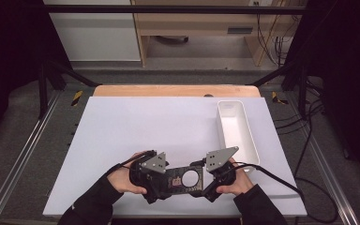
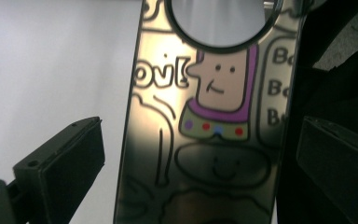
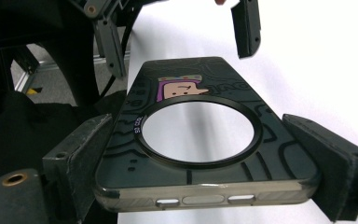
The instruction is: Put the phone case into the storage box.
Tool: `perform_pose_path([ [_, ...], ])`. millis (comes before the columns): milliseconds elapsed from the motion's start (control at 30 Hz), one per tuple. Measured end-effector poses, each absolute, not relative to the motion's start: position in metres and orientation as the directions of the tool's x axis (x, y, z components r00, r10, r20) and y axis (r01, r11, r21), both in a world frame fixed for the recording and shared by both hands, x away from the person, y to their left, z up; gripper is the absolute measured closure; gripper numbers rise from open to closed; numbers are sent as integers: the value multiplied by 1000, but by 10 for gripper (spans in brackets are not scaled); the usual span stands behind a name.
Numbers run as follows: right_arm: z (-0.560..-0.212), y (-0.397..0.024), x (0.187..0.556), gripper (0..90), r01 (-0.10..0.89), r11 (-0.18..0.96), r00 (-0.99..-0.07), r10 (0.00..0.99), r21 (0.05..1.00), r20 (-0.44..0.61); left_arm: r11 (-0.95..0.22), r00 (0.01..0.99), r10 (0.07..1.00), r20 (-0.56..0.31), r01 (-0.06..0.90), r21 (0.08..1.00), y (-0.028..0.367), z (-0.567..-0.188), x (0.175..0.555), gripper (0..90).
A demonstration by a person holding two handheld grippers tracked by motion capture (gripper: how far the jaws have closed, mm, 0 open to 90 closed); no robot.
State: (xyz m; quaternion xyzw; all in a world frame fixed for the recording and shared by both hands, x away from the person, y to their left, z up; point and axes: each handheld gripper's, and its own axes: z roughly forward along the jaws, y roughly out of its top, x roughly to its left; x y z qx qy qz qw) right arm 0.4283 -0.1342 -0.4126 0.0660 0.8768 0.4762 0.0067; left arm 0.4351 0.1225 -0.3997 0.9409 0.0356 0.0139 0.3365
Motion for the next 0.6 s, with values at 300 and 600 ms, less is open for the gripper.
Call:
perform_pose_path([
  [300,-406,-128,430,122,94,594,-993,110,799,35,-847,998,64,7,51,530,120,-401,436,2],
  [600,-389,-118,434,122,83,657,-995,100,749,23,-883,998,57,14,44,467,113,-406,439,4],
])
